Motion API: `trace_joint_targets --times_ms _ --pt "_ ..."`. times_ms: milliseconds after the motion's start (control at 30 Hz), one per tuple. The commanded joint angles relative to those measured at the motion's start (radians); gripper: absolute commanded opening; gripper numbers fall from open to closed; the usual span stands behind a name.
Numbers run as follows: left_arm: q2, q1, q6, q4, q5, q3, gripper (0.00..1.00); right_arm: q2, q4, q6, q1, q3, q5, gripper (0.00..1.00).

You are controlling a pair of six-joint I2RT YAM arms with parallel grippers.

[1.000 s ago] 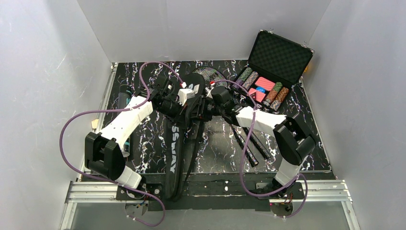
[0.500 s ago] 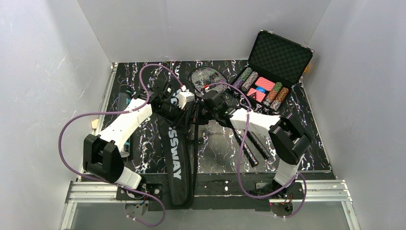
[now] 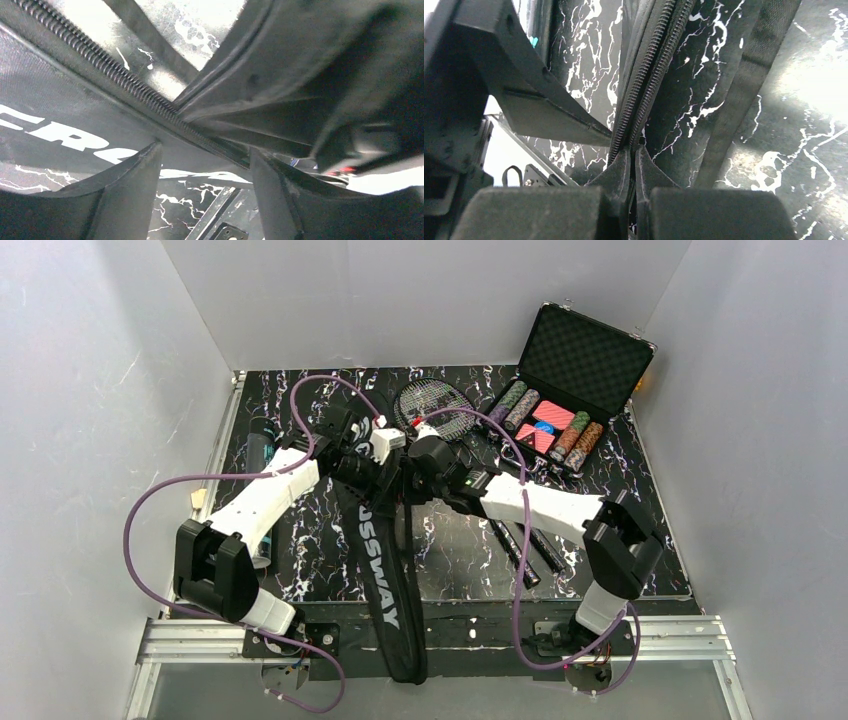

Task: Pack up the badminton gear

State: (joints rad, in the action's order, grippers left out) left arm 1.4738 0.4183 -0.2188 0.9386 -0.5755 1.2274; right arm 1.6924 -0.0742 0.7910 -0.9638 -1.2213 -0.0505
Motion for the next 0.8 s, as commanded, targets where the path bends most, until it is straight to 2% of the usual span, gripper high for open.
trace_joint_targets --times_ms 0,133,267,333,500,633,767 --pt "-0.058 0.0 0.014 -0.062 0.035 -0.026 0.58 -0.083 -0.025 -0.068 -0.025 -0.065 -0.101 0.01" --pt "-0.085 -0.024 0.032 -0.082 0.024 -0.016 0.42 -0.11 -0.057 -0.102 -0.052 -0.068 -0.144 0.01" --pt "-0.079 -0.068 0.052 -0.085 -0.006 0.011 0.11 -0.13 -0.068 -0.117 -0.084 -0.058 -0.182 0.01" --pt "-0.067 -0.087 0.058 -0.075 -0.028 0.024 0.02 -0.136 -0.079 -0.119 -0.092 -0.055 -0.197 0.01" --pt "-0.066 -0.097 0.054 -0.063 -0.038 0.022 0.0 -0.16 -0.084 -0.117 -0.093 -0.028 -0.221 0.01" --pt "-0.077 -0.101 0.054 -0.05 0.009 0.035 0.0 -0.171 -0.112 -0.12 -0.087 -0.011 -0.235 0.01" --pt "-0.05 -0.107 0.065 0.008 0.072 0.109 0.0 -0.179 -0.081 -0.096 -0.023 0.05 -0.138 0.01"
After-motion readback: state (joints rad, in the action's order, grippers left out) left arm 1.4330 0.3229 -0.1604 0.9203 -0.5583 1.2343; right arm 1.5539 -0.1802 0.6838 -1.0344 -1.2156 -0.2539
